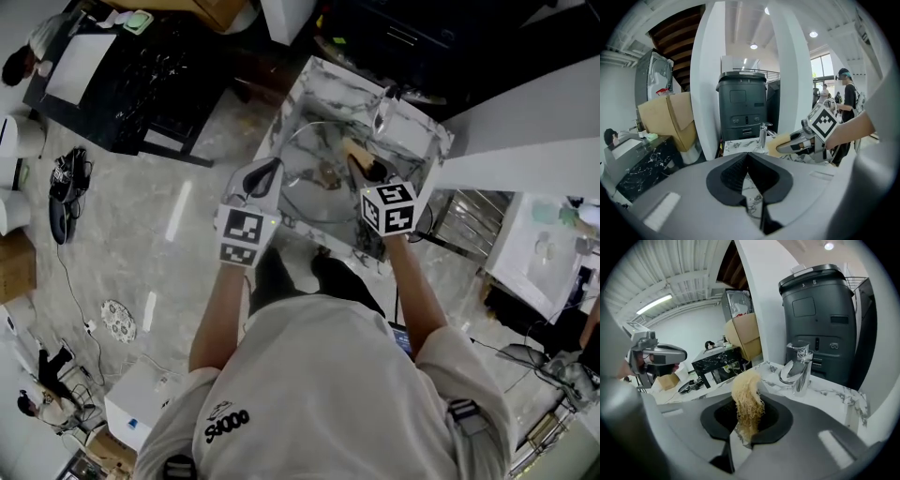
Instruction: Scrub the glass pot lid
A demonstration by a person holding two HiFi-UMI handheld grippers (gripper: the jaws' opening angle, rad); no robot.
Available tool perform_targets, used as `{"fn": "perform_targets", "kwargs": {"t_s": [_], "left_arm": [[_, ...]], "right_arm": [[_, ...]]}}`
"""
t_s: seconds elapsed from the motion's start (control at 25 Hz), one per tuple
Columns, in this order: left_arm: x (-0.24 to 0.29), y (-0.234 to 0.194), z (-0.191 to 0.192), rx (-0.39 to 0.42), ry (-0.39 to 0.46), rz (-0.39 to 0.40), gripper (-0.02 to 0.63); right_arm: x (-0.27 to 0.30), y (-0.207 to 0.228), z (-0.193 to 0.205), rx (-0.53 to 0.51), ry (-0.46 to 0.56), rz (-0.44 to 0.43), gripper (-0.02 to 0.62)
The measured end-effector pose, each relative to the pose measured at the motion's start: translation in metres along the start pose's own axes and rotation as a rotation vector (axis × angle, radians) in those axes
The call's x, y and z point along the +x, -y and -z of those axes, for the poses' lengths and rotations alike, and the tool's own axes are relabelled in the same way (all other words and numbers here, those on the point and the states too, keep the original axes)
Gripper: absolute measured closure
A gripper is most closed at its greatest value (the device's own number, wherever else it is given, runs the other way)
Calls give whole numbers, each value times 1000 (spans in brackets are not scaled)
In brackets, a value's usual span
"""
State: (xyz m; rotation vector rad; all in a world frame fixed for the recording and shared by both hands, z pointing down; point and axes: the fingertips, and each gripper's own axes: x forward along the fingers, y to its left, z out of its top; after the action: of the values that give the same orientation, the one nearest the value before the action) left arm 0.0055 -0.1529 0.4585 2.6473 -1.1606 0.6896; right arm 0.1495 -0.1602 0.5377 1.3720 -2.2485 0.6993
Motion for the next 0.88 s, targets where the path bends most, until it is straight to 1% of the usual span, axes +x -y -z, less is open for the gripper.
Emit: {"fn": "perform_targets", "kwargs": {"t_s": [0.08, 0.2, 0.32, 0.44, 0.72, 0.88], "left_arm": [[6, -6, 3, 4, -8, 7, 597], [15, -15, 9, -5, -14, 13, 597], [20, -25, 21, -22, -32, 20, 597], [24, -37, 29, -33, -49, 19, 597], [15, -55, 39, -49, -65, 1, 597], [10, -55, 44, -49, -74, 8, 597]], "right_arm": [[16, 6, 5, 5, -30, 12, 546], [41, 22, 19, 5, -91, 54, 546], [68, 34, 40, 9, -161, 99, 545], [97, 42, 59, -5, -226, 126, 545], [148, 39, 79, -48, -308, 147, 545], [164, 21, 86, -82, -341, 103, 543]]}}
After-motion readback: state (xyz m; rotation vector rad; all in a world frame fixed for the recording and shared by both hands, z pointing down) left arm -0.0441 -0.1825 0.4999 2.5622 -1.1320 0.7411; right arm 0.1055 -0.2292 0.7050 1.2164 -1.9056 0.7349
